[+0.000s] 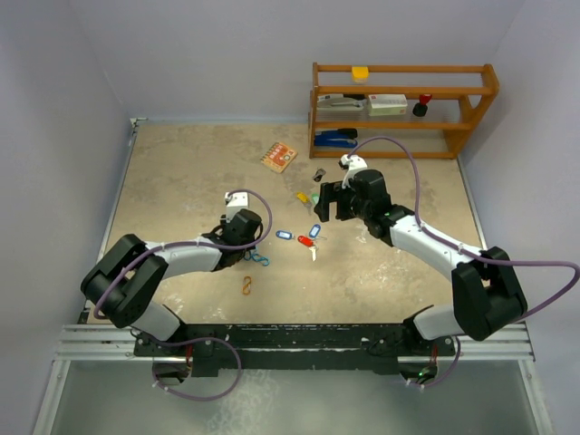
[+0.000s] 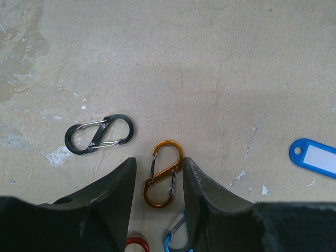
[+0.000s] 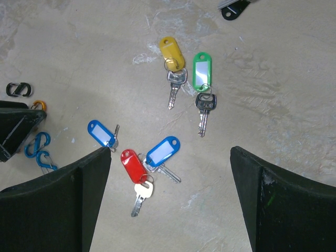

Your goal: Put the keys on the keyring

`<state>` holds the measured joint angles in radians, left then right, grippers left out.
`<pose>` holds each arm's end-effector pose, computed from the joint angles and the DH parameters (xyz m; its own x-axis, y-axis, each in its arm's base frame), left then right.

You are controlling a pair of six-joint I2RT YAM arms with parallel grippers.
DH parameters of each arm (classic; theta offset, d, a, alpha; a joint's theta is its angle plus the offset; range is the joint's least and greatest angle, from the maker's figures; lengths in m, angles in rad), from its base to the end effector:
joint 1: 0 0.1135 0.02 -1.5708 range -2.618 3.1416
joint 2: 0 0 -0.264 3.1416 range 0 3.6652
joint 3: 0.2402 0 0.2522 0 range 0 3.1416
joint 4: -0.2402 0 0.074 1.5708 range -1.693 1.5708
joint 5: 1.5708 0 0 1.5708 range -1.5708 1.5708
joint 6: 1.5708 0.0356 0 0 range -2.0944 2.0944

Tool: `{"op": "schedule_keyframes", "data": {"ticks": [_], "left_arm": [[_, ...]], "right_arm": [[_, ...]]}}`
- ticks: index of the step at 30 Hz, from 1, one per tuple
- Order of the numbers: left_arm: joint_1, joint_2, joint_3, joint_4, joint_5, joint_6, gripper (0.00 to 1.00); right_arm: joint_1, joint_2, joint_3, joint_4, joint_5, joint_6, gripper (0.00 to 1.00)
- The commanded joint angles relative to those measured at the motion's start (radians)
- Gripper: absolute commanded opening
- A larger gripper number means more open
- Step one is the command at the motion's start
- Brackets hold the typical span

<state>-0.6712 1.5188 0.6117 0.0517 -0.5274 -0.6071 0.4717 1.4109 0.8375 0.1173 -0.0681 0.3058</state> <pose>0.2250 -0.1559 0.1421 -0.6446 -0.1176 -0.7554 -0.1081 0.9922 -0.0622 0.2792 0.1451 0.2434 -0.5270 0.0684 -0.8471 -0.3661 0.8813 0.2989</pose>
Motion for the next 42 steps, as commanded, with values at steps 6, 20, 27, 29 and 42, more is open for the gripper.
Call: {"op": "schedule_keyframes", "data": {"ticks": [6, 20, 27, 29, 42], "left_arm": [[-0.008, 0.005, 0.013, -0.011, 0.051, 0.003, 0.33], [-0.008, -0.015, 0.013, -0.036, 0.076, -0.009, 0.3], [-0.008, -0.016, 0.011, -0.047, 0.089, -0.016, 0.29], [-0.008, -0.015, 0.011, -0.051, 0.091, -0.019, 0.31], [-0.01, -0.009, 0.005, -0.061, 0.096, -0.034, 0.15]], "right_arm": [[0.007, -0.025, 0.019, 0.015, 0.013, -0.007, 0.98], [0.007, -0.024, 0.023, 0.014, 0.011, -0.008, 0.98], [0.007, -0.029, 0.019, 0.012, 0.016, -0.009, 0.98], [0.007, -0.029, 0.015, 0.013, 0.016, -0.01, 0.98], [0.007, -0.03, 0.012, 0.013, 0.017, -0.009, 0.98]]}}
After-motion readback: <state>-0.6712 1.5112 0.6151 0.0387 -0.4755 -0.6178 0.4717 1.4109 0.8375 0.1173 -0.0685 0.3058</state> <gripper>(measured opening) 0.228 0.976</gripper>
